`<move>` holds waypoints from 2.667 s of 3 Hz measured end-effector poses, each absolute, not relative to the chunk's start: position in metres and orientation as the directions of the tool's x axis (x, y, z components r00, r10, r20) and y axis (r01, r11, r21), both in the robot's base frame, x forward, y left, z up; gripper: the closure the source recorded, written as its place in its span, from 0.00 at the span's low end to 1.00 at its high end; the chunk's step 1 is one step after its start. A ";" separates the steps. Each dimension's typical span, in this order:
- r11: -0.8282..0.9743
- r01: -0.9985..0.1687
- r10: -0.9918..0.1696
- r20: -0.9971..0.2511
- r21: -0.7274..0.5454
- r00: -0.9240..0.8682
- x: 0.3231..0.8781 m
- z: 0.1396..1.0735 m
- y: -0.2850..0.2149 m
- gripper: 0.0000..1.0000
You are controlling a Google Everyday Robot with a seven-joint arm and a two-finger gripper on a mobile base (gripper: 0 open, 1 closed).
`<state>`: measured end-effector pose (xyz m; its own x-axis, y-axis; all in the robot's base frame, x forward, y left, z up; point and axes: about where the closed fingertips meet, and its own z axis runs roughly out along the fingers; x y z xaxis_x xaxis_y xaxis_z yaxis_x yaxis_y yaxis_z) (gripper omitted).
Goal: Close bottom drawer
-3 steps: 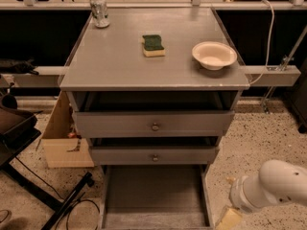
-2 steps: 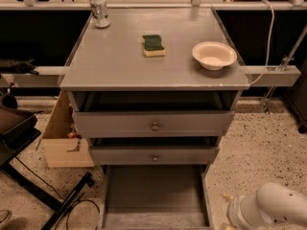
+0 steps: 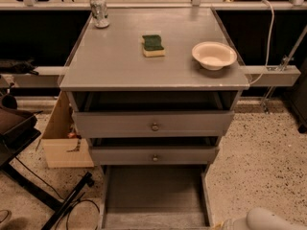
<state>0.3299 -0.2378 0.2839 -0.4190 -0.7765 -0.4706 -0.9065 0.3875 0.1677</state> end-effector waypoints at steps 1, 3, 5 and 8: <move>0.420 -0.865 -0.721 -0.477 0.275 -0.502 0.323 0.211 -0.236 0.76; 0.411 -0.867 -0.725 -0.475 0.283 -0.499 0.322 0.198 -0.227 1.00; 0.351 -0.867 -0.617 -0.608 0.355 -0.499 0.310 0.115 -0.191 1.00; 0.237 -0.914 -0.462 -0.790 0.328 -0.403 0.358 0.055 -0.125 1.00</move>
Offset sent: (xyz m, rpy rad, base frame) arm -0.0080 0.0004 -0.0577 0.0517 0.0782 -0.0380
